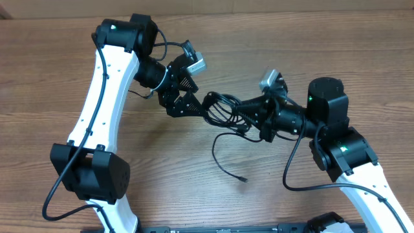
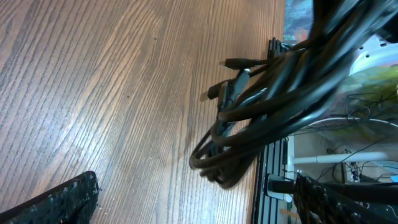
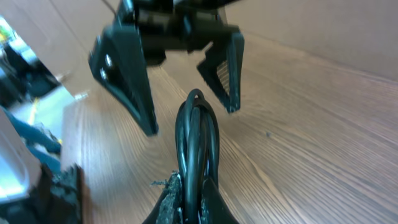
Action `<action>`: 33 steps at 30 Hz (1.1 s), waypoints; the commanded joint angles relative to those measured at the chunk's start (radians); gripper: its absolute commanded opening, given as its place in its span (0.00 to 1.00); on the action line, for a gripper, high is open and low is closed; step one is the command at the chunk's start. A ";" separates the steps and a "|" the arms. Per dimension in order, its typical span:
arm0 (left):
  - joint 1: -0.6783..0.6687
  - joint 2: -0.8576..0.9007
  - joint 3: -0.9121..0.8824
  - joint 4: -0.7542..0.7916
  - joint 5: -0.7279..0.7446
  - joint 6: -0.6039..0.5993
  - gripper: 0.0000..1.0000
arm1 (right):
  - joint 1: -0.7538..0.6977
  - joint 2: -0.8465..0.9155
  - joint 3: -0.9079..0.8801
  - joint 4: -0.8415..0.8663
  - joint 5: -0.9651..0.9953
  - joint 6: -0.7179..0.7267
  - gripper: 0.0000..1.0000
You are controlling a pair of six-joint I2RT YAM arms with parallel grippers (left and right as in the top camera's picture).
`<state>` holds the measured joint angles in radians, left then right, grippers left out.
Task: Untangle cables
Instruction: 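Grasp the cable loops with the right gripper beside the left gripper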
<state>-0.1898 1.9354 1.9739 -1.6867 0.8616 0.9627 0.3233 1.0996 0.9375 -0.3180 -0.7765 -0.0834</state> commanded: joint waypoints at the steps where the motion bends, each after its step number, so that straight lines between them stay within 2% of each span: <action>1: -0.005 -0.040 0.021 -0.003 0.030 -0.017 1.00 | 0.006 -0.011 0.032 0.065 -0.028 0.180 0.04; 5: -0.005 -0.040 0.021 0.000 0.030 -0.016 1.00 | 0.006 -0.011 0.032 0.100 -0.037 0.222 0.04; 9: -0.007 -0.040 0.021 0.000 0.031 -0.008 0.90 | 0.006 -0.011 0.032 0.100 -0.037 0.241 0.04; 11: -0.007 -0.040 0.021 0.000 0.039 -0.007 0.76 | 0.006 -0.011 0.032 0.101 -0.048 0.241 0.04; 13: -0.008 -0.040 0.020 0.001 0.071 0.008 0.49 | 0.006 -0.011 0.032 0.101 -0.056 0.241 0.04; 14: -0.008 -0.040 0.020 0.000 0.084 0.021 0.44 | 0.006 -0.011 0.032 0.100 -0.056 0.241 0.04; 16: -0.008 -0.040 0.020 0.000 0.100 0.034 0.40 | 0.006 -0.011 0.032 0.100 -0.056 0.241 0.04; 24: -0.034 -0.040 0.020 0.000 0.108 0.035 0.39 | 0.006 -0.011 0.032 0.101 -0.054 0.241 0.04; 25: -0.046 -0.040 0.020 0.000 0.108 0.035 0.33 | 0.006 -0.011 0.032 0.109 -0.043 0.245 0.04; 26: -0.051 -0.040 0.020 0.001 0.108 0.035 0.23 | 0.006 -0.011 0.032 0.113 -0.028 0.259 0.04; 27: -0.057 -0.040 0.020 0.007 0.107 0.035 0.04 | 0.006 -0.011 0.032 0.119 0.010 0.298 0.04; 32: -0.059 -0.040 0.020 0.027 0.106 0.024 0.05 | 0.006 -0.011 0.032 0.118 0.101 0.351 0.04; 33: -0.060 -0.040 0.020 0.027 0.103 0.024 0.17 | 0.006 -0.011 0.032 0.119 0.116 0.353 0.04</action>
<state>-0.2428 1.9354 1.9739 -1.6596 0.9321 0.9775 0.3237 1.0996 0.9375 -0.2081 -0.7383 0.2325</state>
